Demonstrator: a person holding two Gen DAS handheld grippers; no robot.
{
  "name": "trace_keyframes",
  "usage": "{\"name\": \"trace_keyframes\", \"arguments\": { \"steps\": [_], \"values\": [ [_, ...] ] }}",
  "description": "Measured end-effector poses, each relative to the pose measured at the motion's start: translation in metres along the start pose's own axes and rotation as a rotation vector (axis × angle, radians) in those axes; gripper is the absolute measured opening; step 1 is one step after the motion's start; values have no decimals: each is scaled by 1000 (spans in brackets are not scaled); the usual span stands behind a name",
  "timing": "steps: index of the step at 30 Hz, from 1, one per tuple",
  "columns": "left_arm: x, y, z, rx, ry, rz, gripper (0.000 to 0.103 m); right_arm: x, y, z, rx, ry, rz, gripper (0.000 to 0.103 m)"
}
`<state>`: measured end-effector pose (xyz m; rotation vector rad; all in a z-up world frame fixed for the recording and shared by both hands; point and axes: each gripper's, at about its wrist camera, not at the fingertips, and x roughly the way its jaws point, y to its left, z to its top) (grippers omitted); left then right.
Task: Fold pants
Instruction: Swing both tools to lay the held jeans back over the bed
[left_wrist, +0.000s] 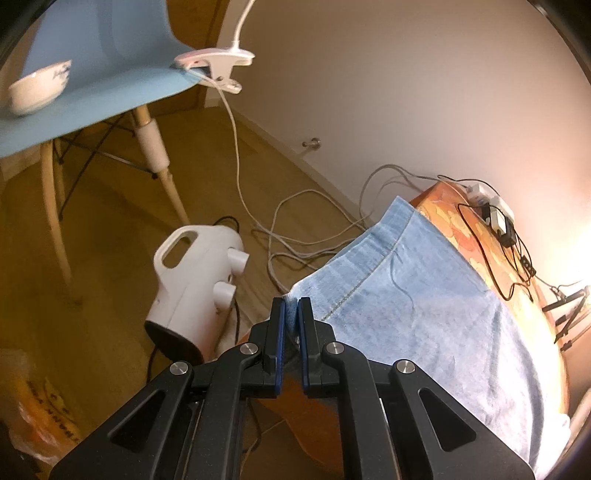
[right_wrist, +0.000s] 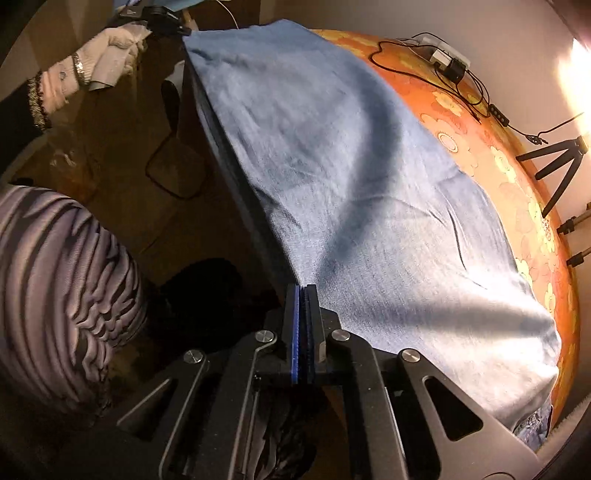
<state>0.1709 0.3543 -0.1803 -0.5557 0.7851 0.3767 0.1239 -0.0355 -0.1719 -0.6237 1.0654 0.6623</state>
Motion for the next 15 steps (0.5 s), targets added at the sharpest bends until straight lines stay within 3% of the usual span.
{"name": "trace_keyframes", "arguments": {
  "steps": [6, 9, 13, 15],
  "values": [
    [-7, 4, 8, -11, -36, 31, 4, 5, -10, -1, 36, 12, -21, 10],
    [-9, 10, 12, -35, -38, 38, 4, 3, -6, -6, 25, 25, 35, 10],
    [-24, -6, 9, 50, -27, -17, 4, -24, -18, -14, 80, -32, 65, 10],
    [-34, -24, 5, 93, -8, -81, 4, -45, -35, -23, 146, -75, 56, 11]
  ]
}}
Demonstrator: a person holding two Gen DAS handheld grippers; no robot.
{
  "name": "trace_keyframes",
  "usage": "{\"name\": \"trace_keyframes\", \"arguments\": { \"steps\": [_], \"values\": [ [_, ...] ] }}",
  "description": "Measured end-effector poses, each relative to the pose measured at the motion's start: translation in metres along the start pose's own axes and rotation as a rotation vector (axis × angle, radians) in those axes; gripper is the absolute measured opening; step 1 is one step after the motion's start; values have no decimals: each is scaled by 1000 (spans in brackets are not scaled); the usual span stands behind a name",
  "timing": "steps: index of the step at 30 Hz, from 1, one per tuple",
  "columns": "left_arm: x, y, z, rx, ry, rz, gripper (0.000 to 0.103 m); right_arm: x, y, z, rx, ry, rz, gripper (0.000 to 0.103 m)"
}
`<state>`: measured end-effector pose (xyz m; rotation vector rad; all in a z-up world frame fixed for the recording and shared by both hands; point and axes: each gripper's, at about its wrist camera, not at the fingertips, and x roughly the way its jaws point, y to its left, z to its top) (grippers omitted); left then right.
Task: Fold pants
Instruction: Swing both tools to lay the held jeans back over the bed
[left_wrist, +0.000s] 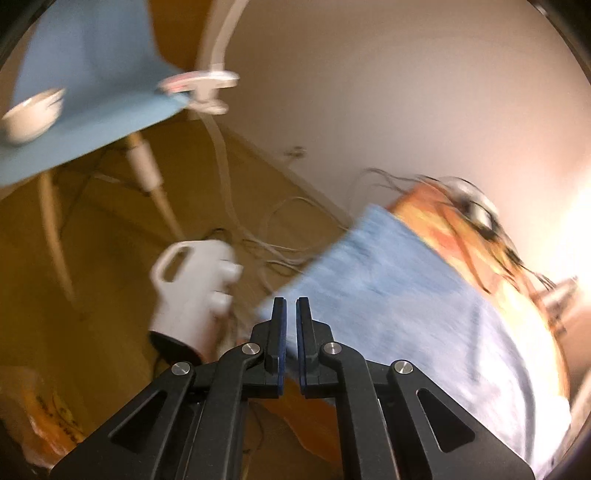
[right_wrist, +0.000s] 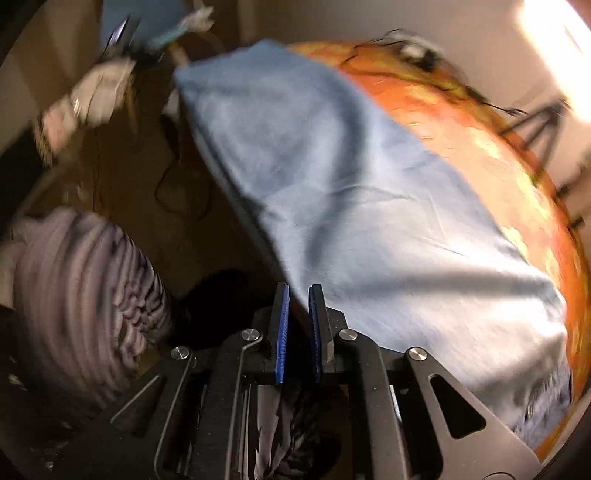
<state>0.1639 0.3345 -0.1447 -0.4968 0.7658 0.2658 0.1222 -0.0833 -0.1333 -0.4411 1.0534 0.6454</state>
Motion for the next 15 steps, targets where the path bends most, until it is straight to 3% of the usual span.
{"name": "trace_keyframes", "arguments": {
  "steps": [4, 6, 8, 12, 15],
  "values": [
    [-17, -51, -9, 107, 36, -128, 4, -46, -44, -26, 167, -91, -60, 16],
    [-26, -88, -18, 194, 63, -191, 4, -69, -73, -50, 286, -139, -99, 23],
    [-34, -125, -32, 276, 93, -255, 4, -85, -104, -70, 392, -176, -145, 38],
    [-45, -188, -66, 408, 150, -356, 4, -122, -168, -145, 676, -221, -297, 41],
    [-50, -235, -96, 492, 195, -430, 4, -138, -210, -203, 873, -236, -347, 42]
  ]
}}
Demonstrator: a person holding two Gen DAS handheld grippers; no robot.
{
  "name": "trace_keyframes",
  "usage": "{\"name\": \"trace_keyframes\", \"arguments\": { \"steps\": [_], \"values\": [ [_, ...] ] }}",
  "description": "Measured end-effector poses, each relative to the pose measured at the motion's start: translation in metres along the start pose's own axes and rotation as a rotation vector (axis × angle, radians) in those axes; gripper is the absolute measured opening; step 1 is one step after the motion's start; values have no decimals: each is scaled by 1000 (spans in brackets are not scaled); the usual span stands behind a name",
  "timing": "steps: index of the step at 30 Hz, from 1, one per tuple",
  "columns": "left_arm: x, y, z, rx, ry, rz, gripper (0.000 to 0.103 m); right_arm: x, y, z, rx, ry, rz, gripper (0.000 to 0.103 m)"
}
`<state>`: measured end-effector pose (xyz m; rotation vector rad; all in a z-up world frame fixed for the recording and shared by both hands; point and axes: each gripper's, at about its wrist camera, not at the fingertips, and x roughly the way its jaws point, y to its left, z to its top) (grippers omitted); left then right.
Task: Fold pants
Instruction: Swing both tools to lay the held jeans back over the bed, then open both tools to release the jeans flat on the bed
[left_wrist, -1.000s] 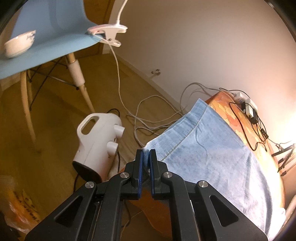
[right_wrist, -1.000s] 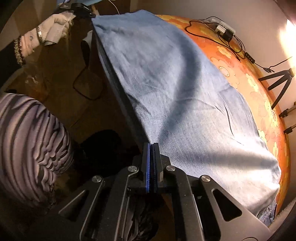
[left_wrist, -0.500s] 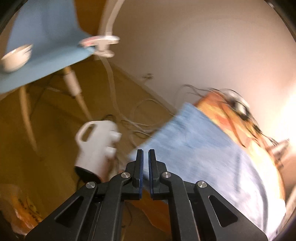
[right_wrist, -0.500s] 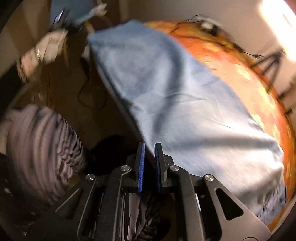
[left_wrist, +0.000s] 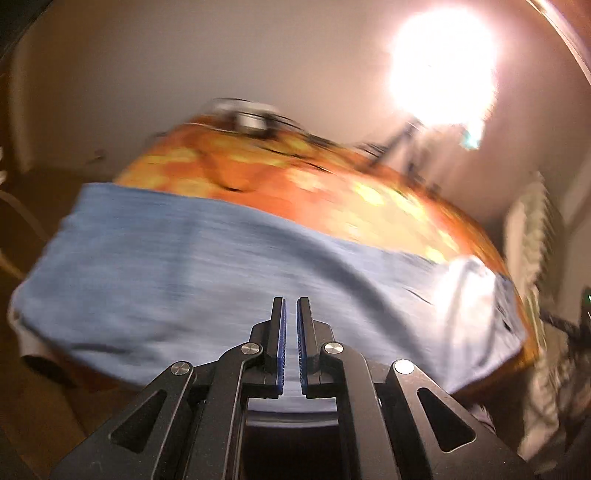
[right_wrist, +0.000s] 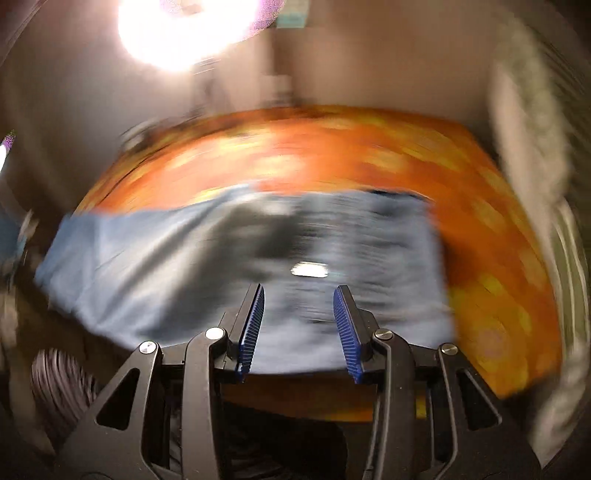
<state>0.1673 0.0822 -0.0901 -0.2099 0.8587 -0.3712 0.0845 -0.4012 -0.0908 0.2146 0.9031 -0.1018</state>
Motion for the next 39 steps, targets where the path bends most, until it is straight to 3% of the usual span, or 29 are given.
{"name": "trace_keyframes", "arguments": {
  "steps": [2, 7, 10, 15, 16, 19, 20, 25, 28, 30, 32, 34, 39],
  "values": [
    [12, -28, -3, 48, 25, -38, 4, 4, -45, -3, 124, 11, -15, 51],
    [38, -72, -11, 129, 74, -62, 4, 23, -106, -16, 266, 48, 2, 55],
    [48, -81, -18, 129, 96, -69, 4, 37, -128, -21, 348, 55, 46, 57],
    [58, -91, -25, 111, 117, -57, 4, 59, -136, -25, 374, 108, 107, 57],
    [58, -92, -26, 116, 118, -53, 4, 60, -135, -28, 377, 123, 109, 56],
    [62, -95, -27, 116, 124, -33, 4, 60, -137, -29, 378, 129, 143, 20],
    [63, -94, -27, 112, 126, -27, 4, 58, -137, -28, 373, 118, 157, 16],
    [69, -99, -27, 121, 134, -9, 4, 35, -111, 3, 197, -10, 80, 11],
    [67, -102, -28, 133, 130, -9, 4, 44, -109, 8, 172, 50, 72, 11],
    [66, -102, -29, 137, 126, -5, 4, 51, -112, 5, 162, 93, 57, 15],
    [67, -100, -29, 132, 126, 1, 4, 55, -116, 0, 155, 110, 25, 37],
    [68, -97, -28, 121, 127, 6, 4, 57, -123, -6, 173, 113, 23, 49],
    [68, -92, -26, 109, 115, 15, 4, 72, -132, -15, 204, 145, 35, 53]
  ]
}}
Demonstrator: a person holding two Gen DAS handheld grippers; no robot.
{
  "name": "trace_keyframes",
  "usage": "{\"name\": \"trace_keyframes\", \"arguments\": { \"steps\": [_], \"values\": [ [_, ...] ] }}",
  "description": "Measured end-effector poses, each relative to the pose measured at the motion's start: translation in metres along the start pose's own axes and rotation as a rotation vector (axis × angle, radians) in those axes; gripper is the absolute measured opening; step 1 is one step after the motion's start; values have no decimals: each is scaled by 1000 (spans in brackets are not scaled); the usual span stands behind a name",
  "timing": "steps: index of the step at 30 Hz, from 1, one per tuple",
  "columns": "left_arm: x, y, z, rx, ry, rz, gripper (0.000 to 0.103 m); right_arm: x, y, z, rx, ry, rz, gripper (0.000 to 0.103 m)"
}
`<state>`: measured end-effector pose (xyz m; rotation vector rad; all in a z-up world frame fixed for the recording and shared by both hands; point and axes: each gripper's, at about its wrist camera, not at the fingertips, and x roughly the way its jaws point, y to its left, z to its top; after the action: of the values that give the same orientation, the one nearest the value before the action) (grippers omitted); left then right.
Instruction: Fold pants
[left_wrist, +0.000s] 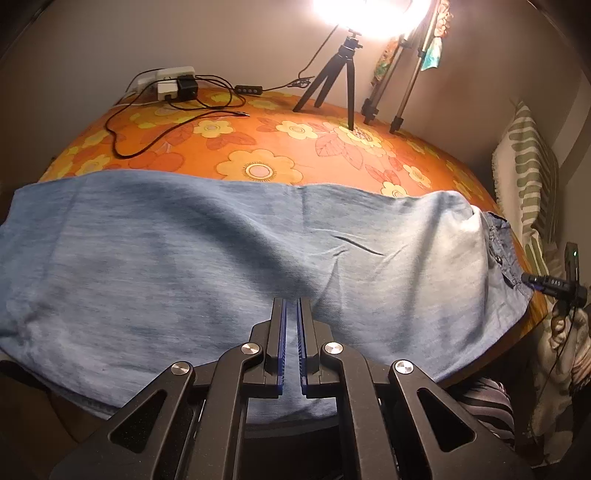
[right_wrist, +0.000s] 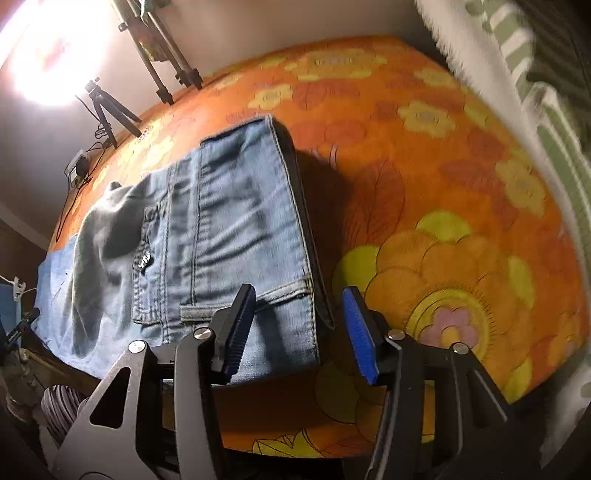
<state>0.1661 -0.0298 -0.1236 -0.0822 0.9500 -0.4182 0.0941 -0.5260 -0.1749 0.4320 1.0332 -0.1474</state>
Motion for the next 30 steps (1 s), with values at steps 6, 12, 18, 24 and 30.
{"name": "trace_keyframes", "arguments": {
  "steps": [6, 12, 18, 24, 30],
  "values": [
    [0, 20, 3, -39, -29, 28, 4, 6, 0, -4, 11, -33, 67, 57],
    [5, 51, 1, -122, -39, 62, 4, -1, 15, -15, 21, -92, 109, 16],
    [14, 53, -2, -104, -28, 66, 4, -65, 39, -52, 5, -273, -102, 14],
    [15, 46, 2, -88, -34, 48, 4, -52, 41, -49, -26, -144, -232, 24],
    [16, 31, 5, -25, -38, 62, 4, -104, 54, -11, -162, -273, -254, 40]
  ]
}}
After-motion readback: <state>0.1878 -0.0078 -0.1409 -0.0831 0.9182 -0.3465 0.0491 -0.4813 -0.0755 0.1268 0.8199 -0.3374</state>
